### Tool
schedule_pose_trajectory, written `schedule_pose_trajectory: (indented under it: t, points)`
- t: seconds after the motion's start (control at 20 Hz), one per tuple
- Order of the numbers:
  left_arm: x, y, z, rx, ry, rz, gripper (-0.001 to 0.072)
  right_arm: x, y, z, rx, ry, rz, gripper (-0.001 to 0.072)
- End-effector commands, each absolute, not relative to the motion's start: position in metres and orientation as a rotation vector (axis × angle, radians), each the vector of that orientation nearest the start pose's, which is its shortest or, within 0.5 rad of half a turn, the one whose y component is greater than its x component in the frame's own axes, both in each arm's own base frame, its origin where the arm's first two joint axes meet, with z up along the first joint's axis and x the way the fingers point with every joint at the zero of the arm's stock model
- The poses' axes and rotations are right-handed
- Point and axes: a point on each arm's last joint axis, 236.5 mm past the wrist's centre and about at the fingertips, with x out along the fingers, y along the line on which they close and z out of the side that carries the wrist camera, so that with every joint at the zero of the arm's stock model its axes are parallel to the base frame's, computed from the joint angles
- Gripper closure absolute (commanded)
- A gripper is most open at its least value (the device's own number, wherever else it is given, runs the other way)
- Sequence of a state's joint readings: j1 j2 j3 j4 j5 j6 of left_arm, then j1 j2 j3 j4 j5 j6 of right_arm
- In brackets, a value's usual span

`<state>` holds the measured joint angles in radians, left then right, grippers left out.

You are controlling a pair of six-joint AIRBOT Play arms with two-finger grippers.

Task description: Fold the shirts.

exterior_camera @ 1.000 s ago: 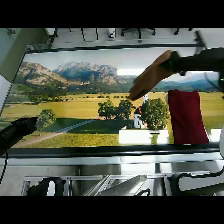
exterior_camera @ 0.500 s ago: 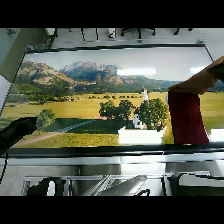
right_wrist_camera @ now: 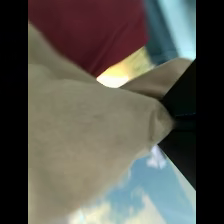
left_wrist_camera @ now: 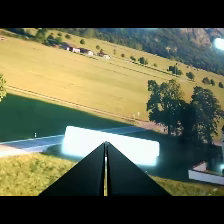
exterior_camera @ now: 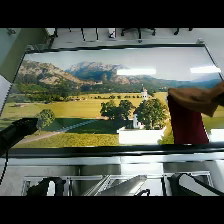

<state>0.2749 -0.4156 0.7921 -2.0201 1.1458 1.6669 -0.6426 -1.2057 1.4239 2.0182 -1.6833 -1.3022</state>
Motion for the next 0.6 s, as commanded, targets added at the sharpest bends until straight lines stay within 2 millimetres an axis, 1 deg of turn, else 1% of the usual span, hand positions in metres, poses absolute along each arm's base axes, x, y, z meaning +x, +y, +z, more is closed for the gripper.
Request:
schedule_pose_trajectory:
  t: [0.0,0.1,0.15,0.2,0.25,0.3,0.35,0.45,0.55]
  points:
    - [0.257,-0.025,0.153,-0.322,0.715,-0.103,0.0691,0.263,-0.099,0.054,1.039,1.325,-0.501,0.0693]
    - [0.254,-0.027,0.150,-0.320,0.731,-0.108,0.0691,0.247,-0.088,0.019,1.115,1.353,-0.560,0.0692]
    - [0.254,-0.027,0.149,-0.316,0.735,-0.111,0.0691,0.241,-0.084,0.008,1.135,1.374,-0.574,0.0690]
    - [0.254,-0.027,0.149,-0.314,0.736,-0.112,0.0691,0.235,-0.080,0.000,1.144,1.403,-0.581,0.0591]
    - [0.253,-0.027,0.149,-0.313,0.736,-0.112,0.0691,0.230,-0.080,-0.002,1.136,1.427,-0.585,0.0291]
    - [0.253,-0.027,0.149,-0.312,0.738,-0.113,0.0691,0.226,-0.079,-0.001,1.123,1.451,-0.580,0.0011]
    - [0.253,-0.027,0.149,-0.312,0.738,-0.113,0.0691,0.225,-0.079,0.004,1.119,1.456,-0.573,0.0010]
    - [0.254,-0.027,0.150,-0.311,0.730,-0.112,0.0691,0.235,-0.084,0.025,1.103,1.418,-0.554,0.0011]
    - [0.255,-0.026,0.150,-0.311,0.727,-0.111,0.0691,0.256,-0.093,0.059,1.078,1.322,-0.521,0.0011]
